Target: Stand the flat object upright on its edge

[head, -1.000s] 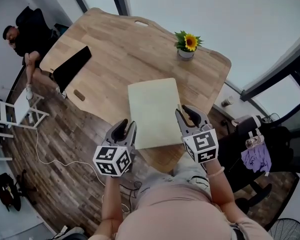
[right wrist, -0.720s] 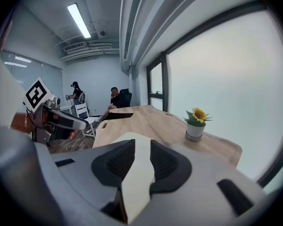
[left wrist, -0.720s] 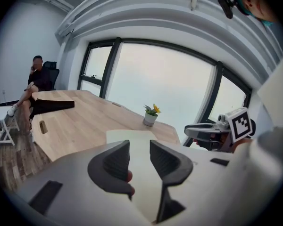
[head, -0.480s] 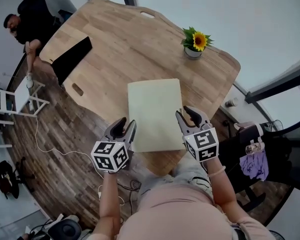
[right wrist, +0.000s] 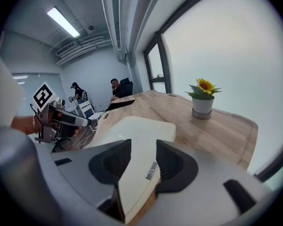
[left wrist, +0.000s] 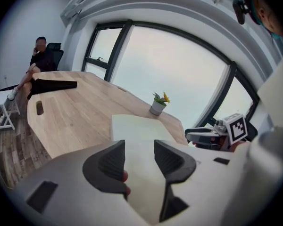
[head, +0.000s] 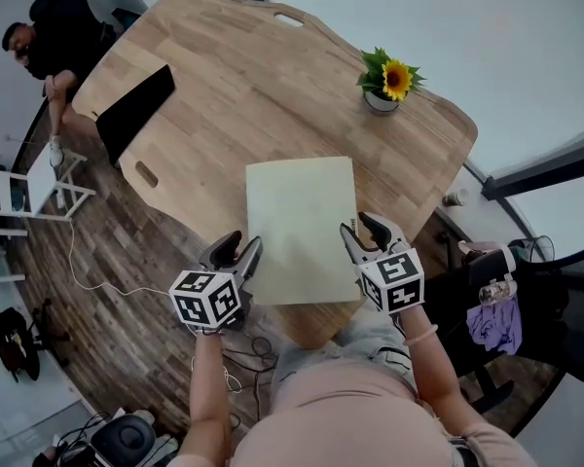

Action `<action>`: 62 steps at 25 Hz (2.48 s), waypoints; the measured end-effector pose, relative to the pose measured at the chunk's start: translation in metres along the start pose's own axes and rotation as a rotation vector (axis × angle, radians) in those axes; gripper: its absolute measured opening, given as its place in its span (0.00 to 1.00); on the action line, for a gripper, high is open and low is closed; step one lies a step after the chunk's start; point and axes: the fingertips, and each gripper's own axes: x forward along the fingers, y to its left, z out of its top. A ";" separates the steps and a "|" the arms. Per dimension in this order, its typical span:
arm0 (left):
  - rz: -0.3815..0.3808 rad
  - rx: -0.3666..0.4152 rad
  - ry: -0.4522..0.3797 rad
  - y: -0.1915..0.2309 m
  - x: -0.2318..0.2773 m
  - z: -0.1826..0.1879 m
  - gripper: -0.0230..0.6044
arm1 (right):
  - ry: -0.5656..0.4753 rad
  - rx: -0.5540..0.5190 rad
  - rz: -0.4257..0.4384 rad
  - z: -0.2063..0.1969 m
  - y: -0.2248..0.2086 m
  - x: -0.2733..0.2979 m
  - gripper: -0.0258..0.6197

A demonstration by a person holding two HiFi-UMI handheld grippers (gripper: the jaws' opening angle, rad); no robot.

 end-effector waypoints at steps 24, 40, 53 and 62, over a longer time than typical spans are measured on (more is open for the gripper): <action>-0.067 -0.150 0.165 0.033 0.040 -0.028 0.42 | 0.128 0.331 0.151 -0.051 -0.022 0.042 0.48; -0.143 -0.250 0.317 0.044 0.057 -0.054 0.46 | 0.199 0.472 0.257 -0.068 -0.017 0.055 0.54; -0.232 -0.309 0.380 0.041 0.067 -0.059 0.46 | 0.246 0.504 0.301 -0.072 -0.013 0.062 0.55; -0.266 -0.360 0.374 0.039 0.069 -0.060 0.47 | 0.232 0.504 0.292 -0.072 -0.013 0.062 0.56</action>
